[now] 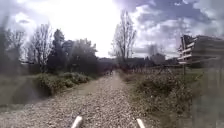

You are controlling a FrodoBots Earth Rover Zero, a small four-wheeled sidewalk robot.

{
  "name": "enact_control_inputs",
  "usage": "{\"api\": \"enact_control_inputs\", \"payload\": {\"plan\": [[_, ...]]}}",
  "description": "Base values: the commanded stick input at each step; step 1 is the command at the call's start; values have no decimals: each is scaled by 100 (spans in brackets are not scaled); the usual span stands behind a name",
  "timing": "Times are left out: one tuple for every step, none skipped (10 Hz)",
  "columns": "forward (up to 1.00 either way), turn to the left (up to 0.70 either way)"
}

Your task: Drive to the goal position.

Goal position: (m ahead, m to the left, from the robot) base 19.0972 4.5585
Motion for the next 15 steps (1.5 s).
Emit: {"api": "enact_control_inputs", "payload": {"plan": [[30, 0], [30, 0], [30, 0], [30, 0], [30, 0], [30, 0], [30, 0], [30, 0], [30, 0], [30, 0], [30, 0], [30, 0], [30, 0], [30, 0], [30, 0]]}}
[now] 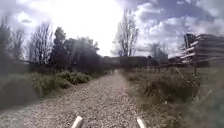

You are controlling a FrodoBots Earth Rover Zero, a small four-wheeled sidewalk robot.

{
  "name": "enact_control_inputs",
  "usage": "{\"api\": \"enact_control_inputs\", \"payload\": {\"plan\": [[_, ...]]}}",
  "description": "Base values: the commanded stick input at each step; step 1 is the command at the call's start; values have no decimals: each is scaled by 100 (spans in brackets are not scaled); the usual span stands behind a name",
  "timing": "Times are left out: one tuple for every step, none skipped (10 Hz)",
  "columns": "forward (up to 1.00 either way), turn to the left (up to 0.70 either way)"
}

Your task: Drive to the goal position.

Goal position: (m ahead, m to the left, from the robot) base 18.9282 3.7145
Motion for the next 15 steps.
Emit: {"api": "enact_control_inputs", "payload": {"plan": [[30, 0], [30, 0], [30, 0], [30, 0], [30, 0], [30, 0], [30, 0], [30, 0], [30, 0], [30, 0], [30, 0], [30, 0], [30, 0], [30, 0], [30, 0]]}}
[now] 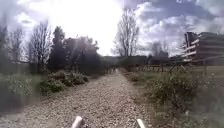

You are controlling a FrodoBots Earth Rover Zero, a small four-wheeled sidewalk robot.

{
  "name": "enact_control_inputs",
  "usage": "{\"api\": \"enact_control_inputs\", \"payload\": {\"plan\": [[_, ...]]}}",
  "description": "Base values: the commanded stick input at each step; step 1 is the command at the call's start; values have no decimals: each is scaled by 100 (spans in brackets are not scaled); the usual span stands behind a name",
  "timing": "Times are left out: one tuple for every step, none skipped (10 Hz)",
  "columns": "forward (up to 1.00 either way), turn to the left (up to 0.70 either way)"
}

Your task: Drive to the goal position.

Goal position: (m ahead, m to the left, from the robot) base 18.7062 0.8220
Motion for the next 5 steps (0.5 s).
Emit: {"api": "enact_control_inputs", "payload": {"plan": [[30, 0], [30, 0], [30, 0], [30, 0], [30, 0]]}}
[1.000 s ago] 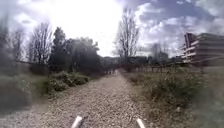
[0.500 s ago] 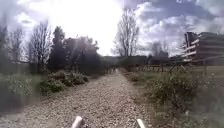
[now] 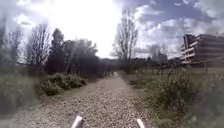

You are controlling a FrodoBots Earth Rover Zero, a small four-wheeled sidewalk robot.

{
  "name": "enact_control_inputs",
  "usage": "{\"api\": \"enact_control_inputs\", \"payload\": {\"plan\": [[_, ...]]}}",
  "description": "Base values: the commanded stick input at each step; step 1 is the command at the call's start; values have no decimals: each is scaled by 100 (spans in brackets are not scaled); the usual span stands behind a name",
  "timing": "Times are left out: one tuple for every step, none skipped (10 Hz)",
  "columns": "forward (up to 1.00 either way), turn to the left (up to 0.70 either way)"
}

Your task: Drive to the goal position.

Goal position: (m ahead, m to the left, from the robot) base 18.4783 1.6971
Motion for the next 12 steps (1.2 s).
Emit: {"api": "enact_control_inputs", "payload": {"plan": [[30, 0], [30, 0], [30, 0], [30, 0], [30, 0], [30, 0], [30, 0], [30, 0], [30, 0], [30, 0], [30, 0], [30, 0]]}}
